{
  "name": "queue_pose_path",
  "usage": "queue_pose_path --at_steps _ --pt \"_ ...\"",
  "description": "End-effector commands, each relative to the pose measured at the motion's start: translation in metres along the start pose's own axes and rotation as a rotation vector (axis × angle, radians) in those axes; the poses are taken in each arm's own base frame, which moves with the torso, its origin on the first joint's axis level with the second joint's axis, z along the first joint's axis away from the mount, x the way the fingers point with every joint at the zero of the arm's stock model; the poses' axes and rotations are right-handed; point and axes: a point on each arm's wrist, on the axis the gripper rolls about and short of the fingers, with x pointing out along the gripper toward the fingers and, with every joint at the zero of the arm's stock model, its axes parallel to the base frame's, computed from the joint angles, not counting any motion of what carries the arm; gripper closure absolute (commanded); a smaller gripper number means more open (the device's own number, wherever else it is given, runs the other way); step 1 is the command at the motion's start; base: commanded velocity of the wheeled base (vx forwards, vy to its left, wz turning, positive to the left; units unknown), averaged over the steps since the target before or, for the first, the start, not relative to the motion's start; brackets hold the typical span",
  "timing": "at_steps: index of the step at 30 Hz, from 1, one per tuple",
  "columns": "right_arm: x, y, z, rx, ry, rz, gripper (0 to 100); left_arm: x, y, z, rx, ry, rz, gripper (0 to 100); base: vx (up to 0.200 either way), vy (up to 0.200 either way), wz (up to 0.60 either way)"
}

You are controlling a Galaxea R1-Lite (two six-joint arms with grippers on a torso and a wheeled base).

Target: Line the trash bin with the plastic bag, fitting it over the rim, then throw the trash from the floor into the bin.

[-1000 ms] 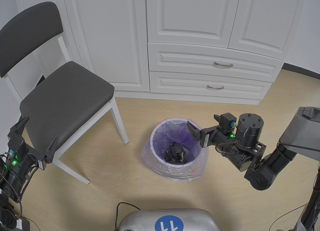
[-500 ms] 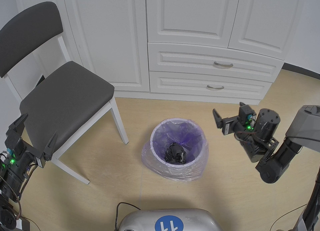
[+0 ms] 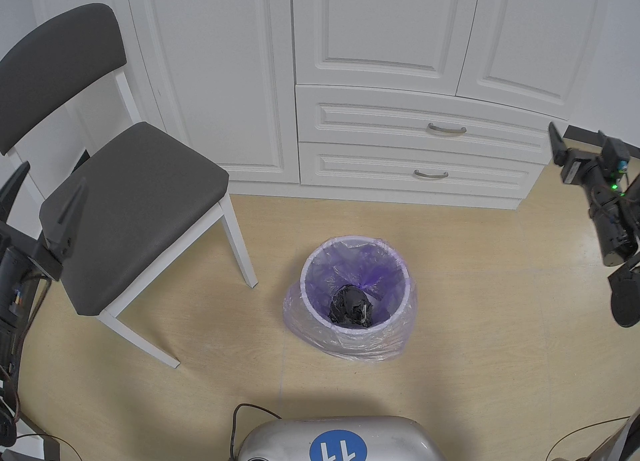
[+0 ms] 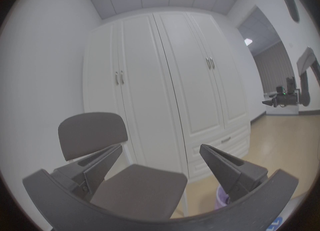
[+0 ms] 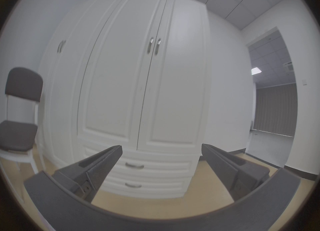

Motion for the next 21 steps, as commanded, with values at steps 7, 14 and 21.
queue_pose_path --at_steps 7,14,21 --pt "-0.138 -0.082 0.119 0.123 -0.238 -0.109 0 -0.048 0.024 0.075 -0.16 -0.316 0.167 0 0.0 0.0 0.0" --pt "-0.225 -0.105 0.116 0.219 -0.138 -0.205 0 -0.081 0.033 0.09 -0.19 -0.26 0.312 0 0.0 0.0 0.0" --pt "-0.308 -0.121 0.113 0.235 -0.132 -0.203 0 -0.147 0.04 0.101 -0.195 -0.197 0.43 0 0.0 0.0 0.0"
